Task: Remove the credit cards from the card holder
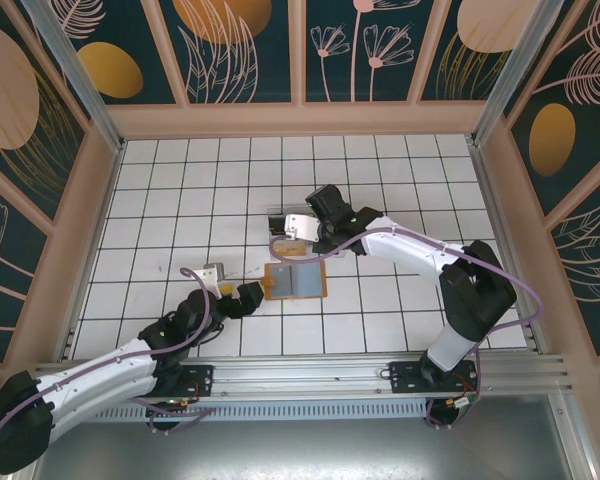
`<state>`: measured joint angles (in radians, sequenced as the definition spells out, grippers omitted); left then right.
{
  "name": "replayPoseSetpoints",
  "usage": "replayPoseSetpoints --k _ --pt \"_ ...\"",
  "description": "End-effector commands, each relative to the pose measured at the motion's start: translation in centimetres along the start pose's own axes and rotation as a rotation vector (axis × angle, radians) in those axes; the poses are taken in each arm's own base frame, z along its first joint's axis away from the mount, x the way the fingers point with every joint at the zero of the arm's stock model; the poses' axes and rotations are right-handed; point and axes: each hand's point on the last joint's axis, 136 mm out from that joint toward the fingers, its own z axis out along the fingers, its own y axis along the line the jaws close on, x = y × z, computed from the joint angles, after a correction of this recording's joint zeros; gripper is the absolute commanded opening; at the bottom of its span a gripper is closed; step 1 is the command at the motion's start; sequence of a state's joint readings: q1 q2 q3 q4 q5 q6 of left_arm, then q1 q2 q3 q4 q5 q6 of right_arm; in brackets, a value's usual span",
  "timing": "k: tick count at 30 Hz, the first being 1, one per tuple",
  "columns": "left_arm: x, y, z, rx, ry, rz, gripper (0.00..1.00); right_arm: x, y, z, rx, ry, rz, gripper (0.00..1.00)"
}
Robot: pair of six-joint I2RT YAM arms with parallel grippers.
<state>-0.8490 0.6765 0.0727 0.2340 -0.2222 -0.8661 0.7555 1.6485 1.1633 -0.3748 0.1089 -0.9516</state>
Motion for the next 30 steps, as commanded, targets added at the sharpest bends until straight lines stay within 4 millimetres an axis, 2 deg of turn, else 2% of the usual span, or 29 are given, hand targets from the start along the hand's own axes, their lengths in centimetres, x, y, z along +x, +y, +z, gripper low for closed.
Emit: replayPoseSetpoints --k 1,8,12,15,19,23,25,30 --pt "-0.2 0.1 -0.1 0.001 -0.02 -0.011 0.99 1.2 0.9 0.5 -0.017 0.058 -0.045 0.0" --pt "-0.3 0.1 -0.1 0.002 -0.022 -0.01 0.98 2.7 2.0 1.0 -0.04 0.084 -0.053 0.0" --pt "-0.3 0.1 -0.2 0.004 -0.024 -0.012 0.99 2.7 2.0 1.3 -0.043 0.075 -0.04 0.0" --pt "-0.4 0.1 -0.2 0.004 -0.025 -0.011 0.99 2.5 1.9 1.8 -0.043 0.075 -0.028 0.06" --pt "-0.3 0.1 -0.2 0.001 -0.024 -0.011 0.99 2.1 0.4 2.1 0.015 0.084 -0.007 0.26" --pt "-0.4 0.2 -0.2 -0.001 -0.03 -0.012 0.99 1.4 -0.9 1.7 0.055 0.07 0.021 0.38" --pt "-0.5 0.2 -0.2 -0.001 -0.033 -0.011 0.99 1.8 -1.2 1.7 0.082 0.081 0.018 0.43" --pt "-0.4 0.1 -0.1 -0.003 -0.025 -0.008 0.99 2.5 -2.7 1.6 0.169 0.094 0.055 0.44"
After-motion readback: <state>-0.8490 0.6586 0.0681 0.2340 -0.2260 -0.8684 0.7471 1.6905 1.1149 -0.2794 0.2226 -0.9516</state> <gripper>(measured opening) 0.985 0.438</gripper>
